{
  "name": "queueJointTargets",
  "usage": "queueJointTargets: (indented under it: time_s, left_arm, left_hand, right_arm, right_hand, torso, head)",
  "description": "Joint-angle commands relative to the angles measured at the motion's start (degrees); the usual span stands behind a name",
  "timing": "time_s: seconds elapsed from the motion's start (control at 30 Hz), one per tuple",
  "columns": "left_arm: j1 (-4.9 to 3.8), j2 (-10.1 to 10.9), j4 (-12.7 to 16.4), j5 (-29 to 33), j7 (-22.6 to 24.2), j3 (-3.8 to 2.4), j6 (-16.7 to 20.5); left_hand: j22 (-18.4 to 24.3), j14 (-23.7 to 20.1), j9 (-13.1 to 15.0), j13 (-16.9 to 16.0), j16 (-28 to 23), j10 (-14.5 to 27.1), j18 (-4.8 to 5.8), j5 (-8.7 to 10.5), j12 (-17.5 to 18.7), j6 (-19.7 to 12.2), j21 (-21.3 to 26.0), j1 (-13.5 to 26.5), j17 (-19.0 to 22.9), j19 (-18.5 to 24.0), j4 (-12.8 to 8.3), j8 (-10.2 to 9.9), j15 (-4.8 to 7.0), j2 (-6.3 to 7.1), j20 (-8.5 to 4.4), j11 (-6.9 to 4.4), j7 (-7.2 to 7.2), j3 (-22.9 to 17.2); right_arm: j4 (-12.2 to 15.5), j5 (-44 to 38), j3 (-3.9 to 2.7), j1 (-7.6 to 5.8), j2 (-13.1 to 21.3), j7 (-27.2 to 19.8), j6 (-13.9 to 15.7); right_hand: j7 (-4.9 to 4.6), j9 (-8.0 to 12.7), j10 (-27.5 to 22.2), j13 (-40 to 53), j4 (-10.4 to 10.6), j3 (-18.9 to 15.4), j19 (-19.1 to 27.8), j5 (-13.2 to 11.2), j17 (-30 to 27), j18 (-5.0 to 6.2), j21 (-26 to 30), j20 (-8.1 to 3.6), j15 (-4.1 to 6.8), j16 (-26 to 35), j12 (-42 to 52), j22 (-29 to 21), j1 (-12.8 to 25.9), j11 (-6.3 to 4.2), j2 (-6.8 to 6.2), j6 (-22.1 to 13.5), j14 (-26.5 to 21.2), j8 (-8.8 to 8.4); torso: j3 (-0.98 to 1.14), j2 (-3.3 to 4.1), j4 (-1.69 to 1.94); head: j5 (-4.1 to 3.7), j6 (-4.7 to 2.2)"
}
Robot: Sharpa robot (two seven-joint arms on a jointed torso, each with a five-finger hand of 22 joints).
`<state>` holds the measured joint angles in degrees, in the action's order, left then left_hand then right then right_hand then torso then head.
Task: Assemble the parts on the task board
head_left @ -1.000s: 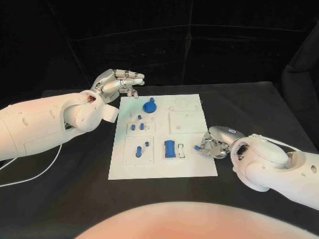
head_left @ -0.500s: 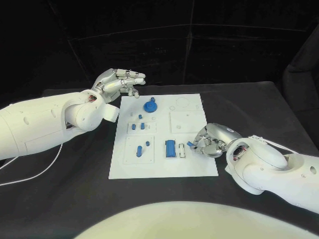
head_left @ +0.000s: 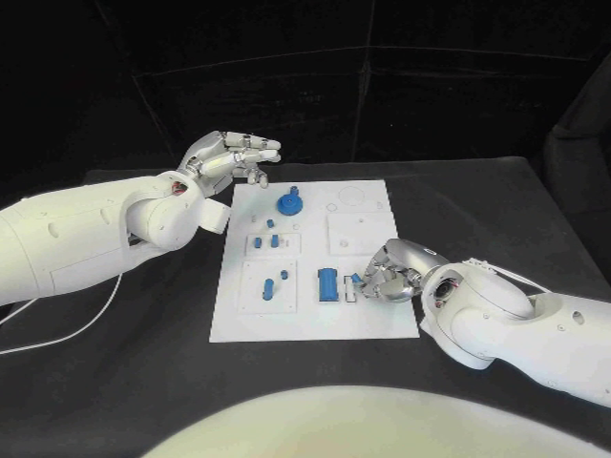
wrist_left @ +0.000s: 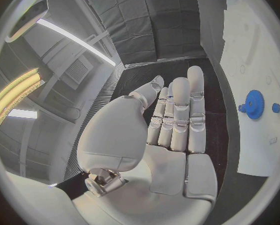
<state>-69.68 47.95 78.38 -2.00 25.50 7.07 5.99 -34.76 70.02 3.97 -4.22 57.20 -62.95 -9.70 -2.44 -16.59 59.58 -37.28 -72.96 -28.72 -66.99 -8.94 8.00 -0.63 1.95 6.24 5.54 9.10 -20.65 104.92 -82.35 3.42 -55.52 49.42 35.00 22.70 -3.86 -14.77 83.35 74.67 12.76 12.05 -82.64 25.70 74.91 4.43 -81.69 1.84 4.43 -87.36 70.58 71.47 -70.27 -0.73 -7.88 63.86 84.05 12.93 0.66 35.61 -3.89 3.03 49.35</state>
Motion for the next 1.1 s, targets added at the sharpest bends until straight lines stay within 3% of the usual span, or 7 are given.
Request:
queueJointTargets:
  time_s: [0.03, 0.5, 0.9, 1.1]
  left_arm:
    - [-0.09, 0.0, 0.1, 0.2, 0.1, -0.05, -0.8]
    - [-0.10, 0.0, 0.2, 0.2, -0.1, -0.05, -1.2]
    - [-0.10, -0.1, 0.1, 0.2, -0.3, -0.05, -1.3]
    - [-0.10, -0.1, 0.1, 0.2, -0.3, -0.05, -1.4]
  left_hand:
    - [0.1, -0.5, -0.1, 0.1, -0.2, 0.4, -0.75, -0.34, -0.3, -0.1, 0.4, -0.2, 0.1, 0.0, 0.1, 0.3, -0.01, -0.34, 0.15, -0.11, 0.47, 0.3]
    - [0.1, -0.5, -0.1, 0.1, -0.2, 0.4, -0.75, -0.34, -0.3, -0.1, 0.4, -0.1, 0.1, 0.0, 0.1, 0.3, -0.03, -0.31, 0.15, -0.08, 0.49, 0.4]
    - [0.1, -0.5, -0.1, 0.1, -0.2, 0.4, -0.75, -0.34, -0.3, -0.1, 0.4, -0.1, 0.1, 0.0, 0.1, 0.3, -0.03, -0.31, 0.15, -0.08, 0.49, 0.4]
    - [0.1, -0.5, -0.1, 0.1, -0.2, 0.4, -0.75, -0.34, -0.3, -0.1, 0.4, -0.1, 0.1, 0.0, 0.1, 0.3, -0.03, -0.31, 0.15, -0.08, 0.49, 0.4]
  right_arm:
    - [-0.4, 2.5, -0.02, -0.09, -0.3, 1.2, -2.2]
    - [-2.1, 3.7, -0.03, -0.11, -2.7, 2.1, -2.9]
    - [-2.4, 3.1, -0.04, -0.11, -3.9, 2.0, -2.2]
    - [-2.6, 2.9, -0.04, -0.11, -4.0, 2.7, -1.4]
  right_hand:
    - [0.11, -0.1, 0.6, 0.8, 0.5, -0.6, -0.6, 1.0, 10.4, -0.94, -0.4, -0.08, 0.11, -0.3, 1.0, 0.6, 1.0, -0.07, 0.05, 0.5, 5.1, -0.15]
    - [0.29, -0.3, 0.8, 1.3, 0.9, -1.5, -0.7, 1.3, 10.5, -1.00, -0.5, -0.18, 0.23, -0.4, 1.5, 1.0, 1.9, -0.21, 0.27, 1.1, 5.1, -0.26]
    - [0.39, -0.3, 0.8, 1.3, 0.7, -1.6, -0.7, 1.4, 10.5, -1.00, -0.6, -0.21, 0.28, -0.4, 1.4, 1.0, 1.7, -0.29, 0.44, 1.1, 5.1, -0.33]
    - [0.65, -0.6, 1.0, 1.5, 0.8, -1.9, -0.8, 1.6, 10.6, -1.00, -0.6, -0.32, 0.42, -0.5, 1.7, 1.0, 1.9, -0.50, 1.12, 2.0, 5.1, -0.10]
  torso:
    - [0.00, -0.06, -0.12]
    - [0.00, -0.02, -0.09]
    - [0.03, -0.02, -0.08]
    - [0.04, -0.07, -0.15]
  head:
    - [0.06, 0.09]
    - [0.13, 0.17]
    - [0.14, 0.22]
    - [0.22, 0.19]
